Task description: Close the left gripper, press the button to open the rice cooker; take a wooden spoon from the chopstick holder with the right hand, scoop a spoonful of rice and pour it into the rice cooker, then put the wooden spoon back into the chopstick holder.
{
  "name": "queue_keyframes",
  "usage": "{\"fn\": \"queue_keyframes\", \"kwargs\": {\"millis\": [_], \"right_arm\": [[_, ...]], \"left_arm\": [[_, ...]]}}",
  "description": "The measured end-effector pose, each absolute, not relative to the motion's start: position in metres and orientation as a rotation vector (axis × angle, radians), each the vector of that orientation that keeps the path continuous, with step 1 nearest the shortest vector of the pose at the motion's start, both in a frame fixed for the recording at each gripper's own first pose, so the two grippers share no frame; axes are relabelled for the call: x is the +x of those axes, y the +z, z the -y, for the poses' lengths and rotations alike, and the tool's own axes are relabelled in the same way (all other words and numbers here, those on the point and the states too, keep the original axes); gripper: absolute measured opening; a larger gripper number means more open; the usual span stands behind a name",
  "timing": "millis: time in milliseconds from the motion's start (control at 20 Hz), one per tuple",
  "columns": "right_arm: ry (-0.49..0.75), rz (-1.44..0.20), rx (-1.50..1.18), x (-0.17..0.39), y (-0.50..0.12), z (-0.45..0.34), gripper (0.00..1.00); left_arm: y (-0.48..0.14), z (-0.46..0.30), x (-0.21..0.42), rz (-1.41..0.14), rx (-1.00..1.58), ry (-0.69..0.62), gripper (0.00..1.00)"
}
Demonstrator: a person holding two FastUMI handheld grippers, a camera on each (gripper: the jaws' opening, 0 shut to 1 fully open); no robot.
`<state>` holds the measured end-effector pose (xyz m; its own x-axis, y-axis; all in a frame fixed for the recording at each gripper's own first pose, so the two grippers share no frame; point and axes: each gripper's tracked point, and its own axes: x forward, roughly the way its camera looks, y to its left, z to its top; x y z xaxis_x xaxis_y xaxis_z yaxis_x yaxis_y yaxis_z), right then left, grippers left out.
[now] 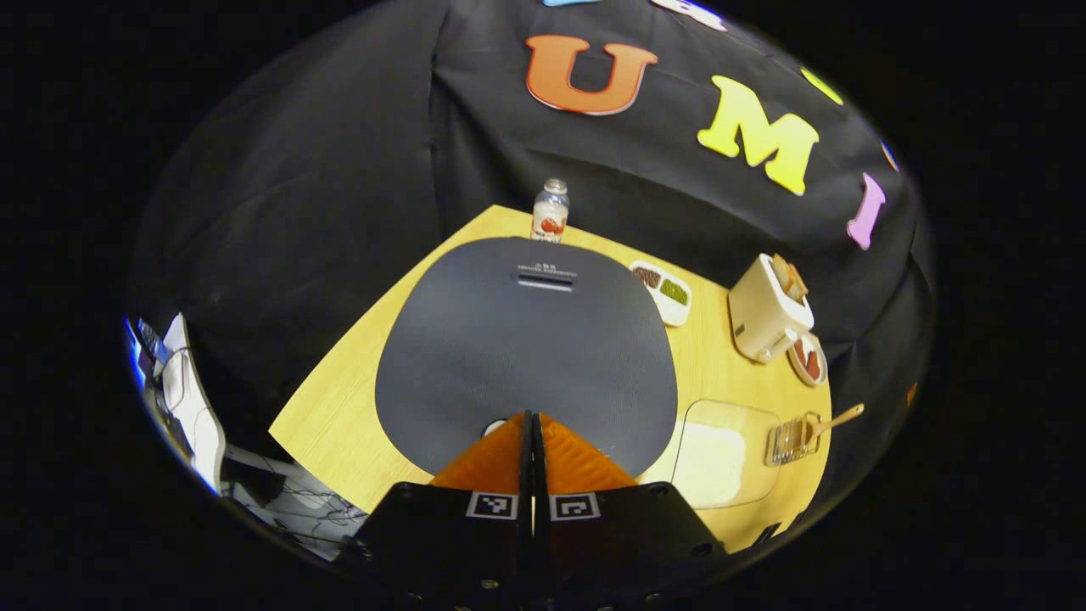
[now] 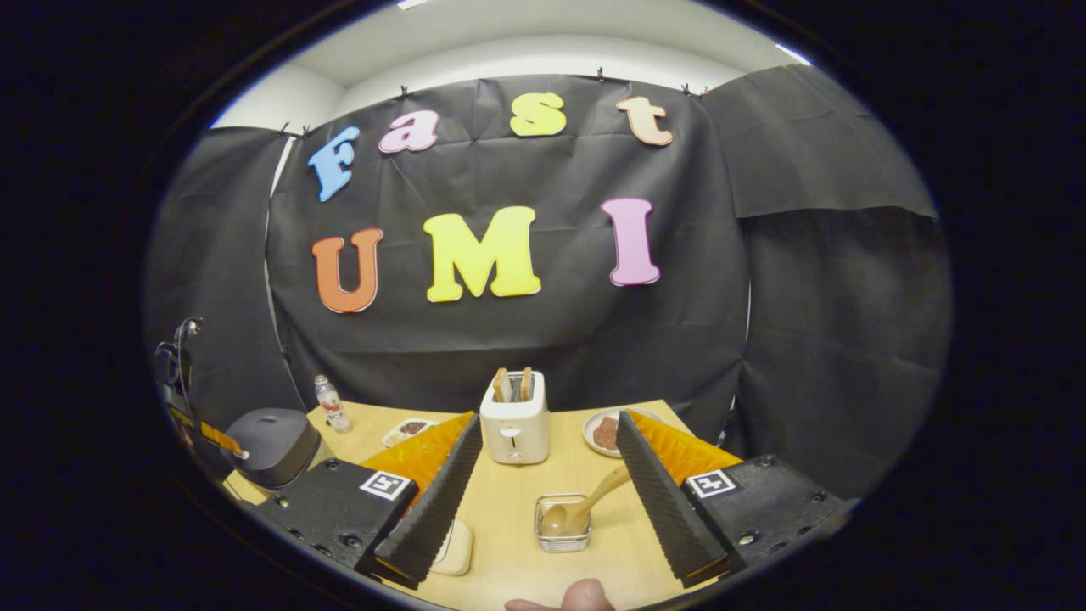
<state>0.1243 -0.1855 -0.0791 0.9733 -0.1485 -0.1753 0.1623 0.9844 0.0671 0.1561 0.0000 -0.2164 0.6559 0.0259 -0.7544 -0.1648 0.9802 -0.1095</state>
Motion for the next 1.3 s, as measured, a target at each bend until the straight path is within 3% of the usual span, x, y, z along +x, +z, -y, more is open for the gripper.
{"fn": "queue_keyframes", "kwargs": {"millis": [400, 650, 750, 850, 1000, 1100, 1300], "right_arm": [[-0.191, -0.158, 0.082, 0.120, -0.072, 0.213, 1.00], [-0.175, -0.149, 0.067, 0.122, -0.067, 0.223, 1.00], [-0.169, -0.163, 0.071, 0.120, -0.074, 0.228, 1.00], [-0.157, -0.184, 0.085, 0.115, -0.082, 0.230, 0.99], [-0.140, -0.212, 0.099, 0.110, -0.099, 0.237, 1.00], [-0.118, -0.251, 0.102, 0.112, -0.120, 0.237, 1.00], [-0.059, -0.330, 0.127, 0.124, -0.169, 0.236, 1.00]], "left_arm": [[-0.072, 0.010, 0.201, -0.361, -0.060, 0.102, 0.01], [-0.013, 0.052, 0.201, -0.200, -0.066, 0.016, 0.00], [-0.003, 0.066, 0.195, -0.159, -0.075, -0.017, 0.05], [0.002, 0.075, 0.190, -0.120, -0.047, -0.030, 0.22], [0.002, 0.087, 0.177, -0.101, -0.005, -0.035, 1.00], [-0.006, 0.099, 0.172, -0.103, 0.021, -0.034, 0.94], [-0.004, 0.132, 0.162, -0.081, 0.027, -0.066, 0.94]]}}
